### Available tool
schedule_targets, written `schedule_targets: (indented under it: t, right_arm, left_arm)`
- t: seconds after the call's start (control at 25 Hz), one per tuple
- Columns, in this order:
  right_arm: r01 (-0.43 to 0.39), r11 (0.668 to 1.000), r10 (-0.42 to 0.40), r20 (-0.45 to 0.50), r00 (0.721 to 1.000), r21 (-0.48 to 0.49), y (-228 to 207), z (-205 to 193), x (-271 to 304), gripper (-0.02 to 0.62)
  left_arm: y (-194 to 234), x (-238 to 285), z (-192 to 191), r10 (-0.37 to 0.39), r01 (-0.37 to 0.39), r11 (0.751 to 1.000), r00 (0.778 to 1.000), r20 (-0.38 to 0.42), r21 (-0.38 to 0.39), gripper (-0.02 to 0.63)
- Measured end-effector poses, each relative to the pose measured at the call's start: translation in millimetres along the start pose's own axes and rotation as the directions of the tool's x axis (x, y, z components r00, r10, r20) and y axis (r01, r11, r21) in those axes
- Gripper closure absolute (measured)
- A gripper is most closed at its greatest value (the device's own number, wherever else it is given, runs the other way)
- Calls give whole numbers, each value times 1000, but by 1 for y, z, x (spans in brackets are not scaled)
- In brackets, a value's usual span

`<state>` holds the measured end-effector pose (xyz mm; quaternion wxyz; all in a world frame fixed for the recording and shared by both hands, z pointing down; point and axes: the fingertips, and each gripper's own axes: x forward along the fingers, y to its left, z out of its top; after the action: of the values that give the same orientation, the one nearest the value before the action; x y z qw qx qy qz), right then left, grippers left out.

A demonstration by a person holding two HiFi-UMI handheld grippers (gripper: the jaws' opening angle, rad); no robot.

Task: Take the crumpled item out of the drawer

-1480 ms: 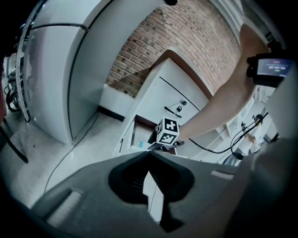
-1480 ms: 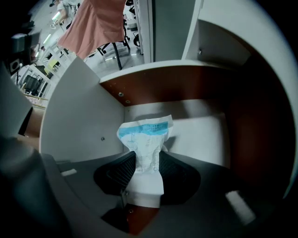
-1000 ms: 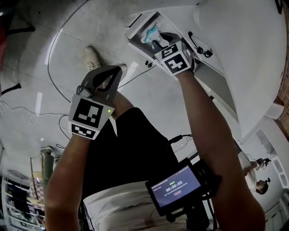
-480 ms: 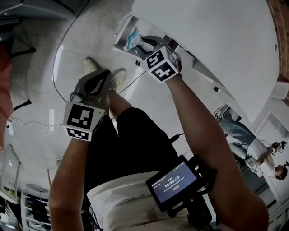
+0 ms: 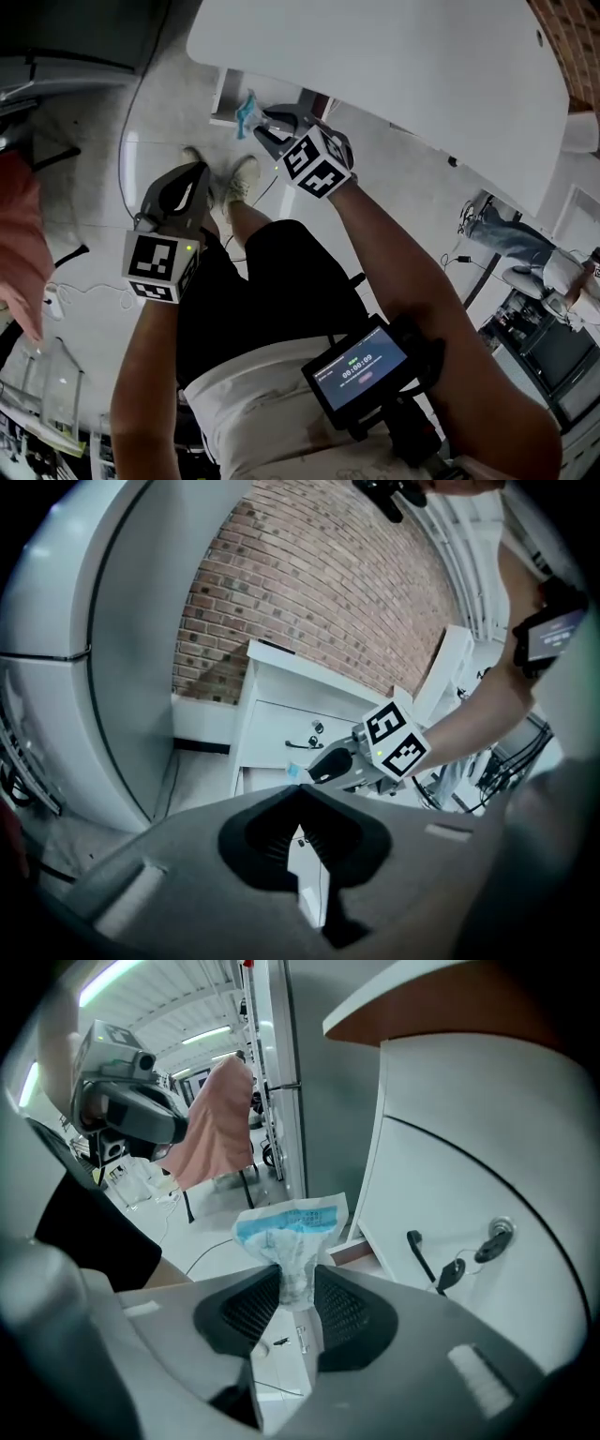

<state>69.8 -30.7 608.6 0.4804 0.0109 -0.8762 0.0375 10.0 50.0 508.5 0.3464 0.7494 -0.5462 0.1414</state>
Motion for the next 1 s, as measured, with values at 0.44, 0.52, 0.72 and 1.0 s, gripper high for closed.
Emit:
schedule_targets:
  t: [0.44,0.52,0.72,1.0]
  right_arm:
    - [42,994,-55,125,991,105,13,24,-69,471]
    - [59,989,-78,142,987,132,15,27,-87,472]
    - [106,974,-142,176,974,199,17,35,-122,472]
    - [163,951,-222,213,952,264,26,55,-172,477]
  left_arm:
    - [-28,-25,32,-77,79,993,997,-25,87,603]
    - [-32,-33,41,-83,85,991,996,-24,102,603]
    - [-34,-51,65,-102,103,984,995,-17,144,603]
    - [-41,-78,93,-138,139,973,990,-15,183,603]
